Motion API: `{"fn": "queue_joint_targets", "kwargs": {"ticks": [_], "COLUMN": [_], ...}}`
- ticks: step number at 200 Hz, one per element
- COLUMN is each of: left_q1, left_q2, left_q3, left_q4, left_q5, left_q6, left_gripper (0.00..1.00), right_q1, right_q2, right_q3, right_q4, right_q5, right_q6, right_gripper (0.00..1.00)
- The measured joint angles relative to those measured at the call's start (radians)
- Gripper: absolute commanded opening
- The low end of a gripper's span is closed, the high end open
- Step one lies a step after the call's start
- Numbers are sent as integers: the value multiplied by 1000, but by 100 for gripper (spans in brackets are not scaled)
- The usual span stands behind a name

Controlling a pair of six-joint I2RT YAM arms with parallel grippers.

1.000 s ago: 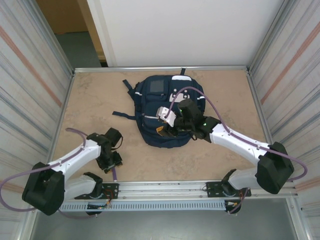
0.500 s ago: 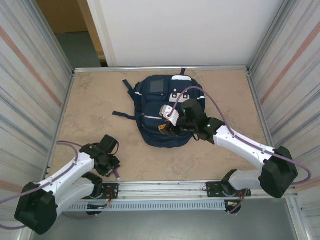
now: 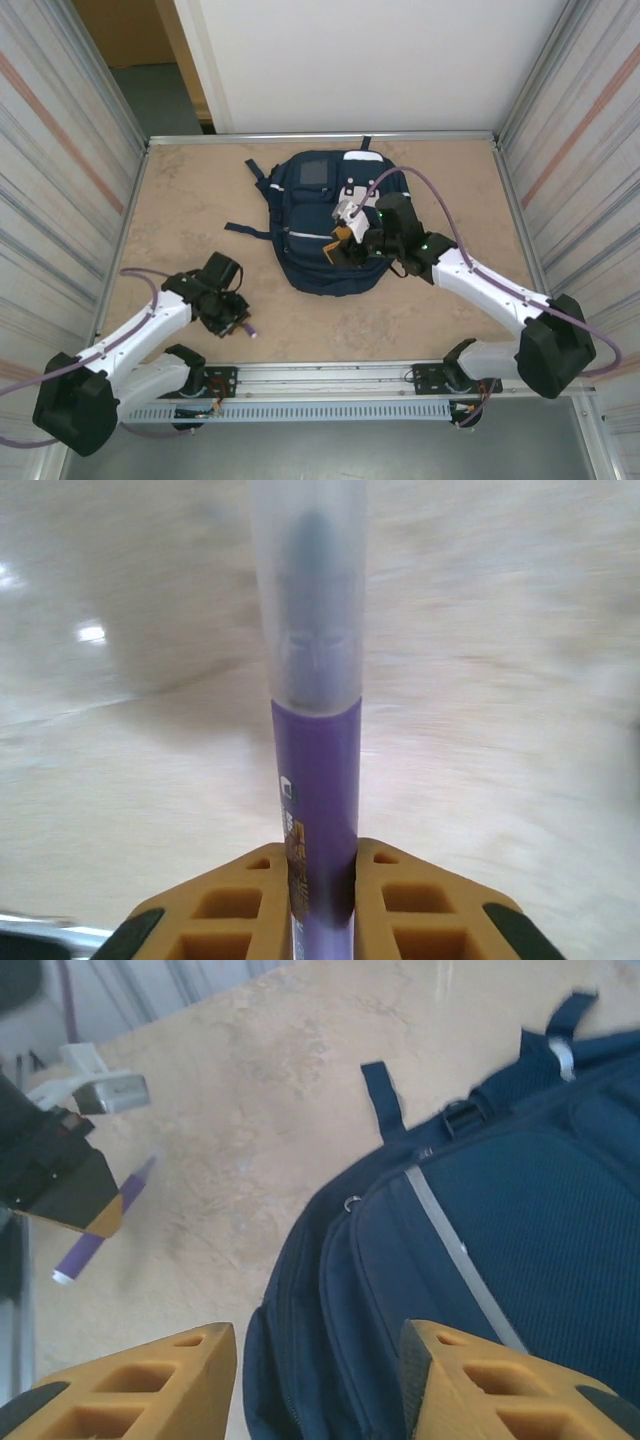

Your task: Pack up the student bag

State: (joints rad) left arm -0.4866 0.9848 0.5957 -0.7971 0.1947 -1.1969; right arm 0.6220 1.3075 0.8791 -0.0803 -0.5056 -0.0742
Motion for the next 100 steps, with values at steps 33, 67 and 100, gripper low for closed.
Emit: {"fn": "queue_joint_targets", "kwargs": {"ticks": [33,67,100], "left_q1": [0,0,0], "left_q2": [14,95,160], "left_q3": [100,116,139], "left_q4": [130,301,383], "left_q5": [12,28,55], "left_q6": [3,2,3], "left_gripper": [16,16,16], "right_q1": [36,108,177], "right_q2": [137,254,321], "right_q3": [17,61,109], "right_q4": [0,35,116], "right_q5": [-113,-202,-227], "right_q6": [192,439,597], "right_gripper": [49,51,51]}}
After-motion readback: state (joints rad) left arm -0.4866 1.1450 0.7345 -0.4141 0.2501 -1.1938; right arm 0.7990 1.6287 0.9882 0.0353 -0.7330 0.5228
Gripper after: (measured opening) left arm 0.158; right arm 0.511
